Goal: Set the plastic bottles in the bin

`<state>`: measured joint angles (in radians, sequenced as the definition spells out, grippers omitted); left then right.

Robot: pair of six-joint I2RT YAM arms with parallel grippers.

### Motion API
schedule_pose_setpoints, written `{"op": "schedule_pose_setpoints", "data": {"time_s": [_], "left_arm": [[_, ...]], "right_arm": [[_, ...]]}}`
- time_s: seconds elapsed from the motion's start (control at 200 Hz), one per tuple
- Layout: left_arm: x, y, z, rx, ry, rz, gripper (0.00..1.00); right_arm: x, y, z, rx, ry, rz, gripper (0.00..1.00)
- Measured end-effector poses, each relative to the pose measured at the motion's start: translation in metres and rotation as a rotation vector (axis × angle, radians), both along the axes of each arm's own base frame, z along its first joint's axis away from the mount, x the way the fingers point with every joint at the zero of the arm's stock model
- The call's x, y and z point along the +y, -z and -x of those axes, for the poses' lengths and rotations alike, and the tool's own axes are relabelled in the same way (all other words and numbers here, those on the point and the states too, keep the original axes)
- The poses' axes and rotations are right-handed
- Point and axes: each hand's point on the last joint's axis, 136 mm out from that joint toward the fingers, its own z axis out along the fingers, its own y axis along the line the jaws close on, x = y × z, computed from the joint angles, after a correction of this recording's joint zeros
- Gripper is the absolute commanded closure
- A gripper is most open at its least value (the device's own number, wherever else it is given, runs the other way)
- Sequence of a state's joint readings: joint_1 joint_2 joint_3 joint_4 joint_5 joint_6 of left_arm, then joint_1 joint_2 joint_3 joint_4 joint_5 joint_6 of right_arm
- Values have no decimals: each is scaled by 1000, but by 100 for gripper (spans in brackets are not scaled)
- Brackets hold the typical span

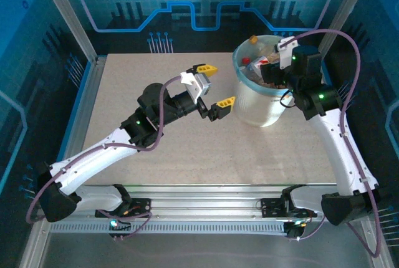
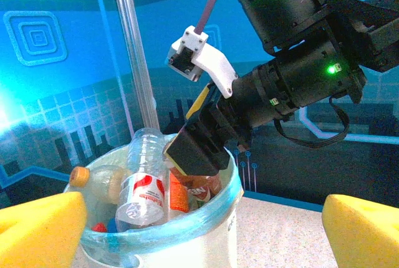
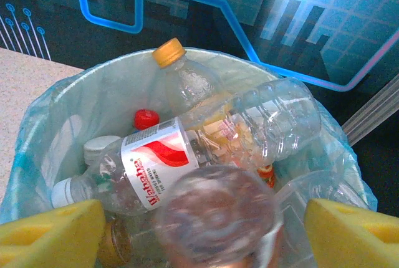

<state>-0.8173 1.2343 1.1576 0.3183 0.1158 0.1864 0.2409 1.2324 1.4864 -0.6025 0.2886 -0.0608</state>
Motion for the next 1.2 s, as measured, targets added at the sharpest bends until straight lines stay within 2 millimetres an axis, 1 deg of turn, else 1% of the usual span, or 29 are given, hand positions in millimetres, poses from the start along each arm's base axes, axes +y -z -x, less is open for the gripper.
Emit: {"op": "schedule_pose_setpoints", "data": {"time_s": [0.115, 0.215, 0.27, 0.33, 0.395, 0.5, 0.63, 0.685, 0.795, 0.93, 0.995, 1.101, 1.201], "left_arm": [[2, -1, 0, 0, -7, 2, 3], [3, -1, -1, 2, -14, 2, 3], [3, -1, -1, 3, -16, 3, 3], [4, -1, -2, 5, -23, 4, 3], [5, 1, -5, 15, -41, -1, 3], [10, 8, -13, 44, -97, -16, 2], [24, 20, -28, 119, -195, -21, 2], [33, 25, -36, 162, -240, -16, 2], [58, 36, -52, 261, -342, 7, 2], [102, 56, -74, 428, -490, 59, 2], [123, 67, -81, 500, -560, 81, 2], [148, 72, -80, 562, -629, 117, 2], [168, 69, -70, 574, -671, 147, 1]], "right_arm": [[0, -2, 2, 2, 2, -16, 28], [2, -8, 3, -5, 1, -45, 36], [3, -11, 2, -10, 5, -60, 39], [2, -11, -1, -6, 14, -68, 42], [0, -3, -7, 18, 28, -70, 44], [-10, 19, -18, 80, 73, -79, 46], [-22, 50, -19, 148, 117, -95, 46], [-25, 58, -21, 151, 122, -109, 46], [-27, 57, -22, 134, 119, -144, 43], [-23, 54, -21, 138, 95, -178, 38], [-21, 50, -17, 149, 83, -194, 33], [-20, 39, -9, 157, 83, -216, 27], [-19, 15, 4, 117, 72, -244, 23]]}}
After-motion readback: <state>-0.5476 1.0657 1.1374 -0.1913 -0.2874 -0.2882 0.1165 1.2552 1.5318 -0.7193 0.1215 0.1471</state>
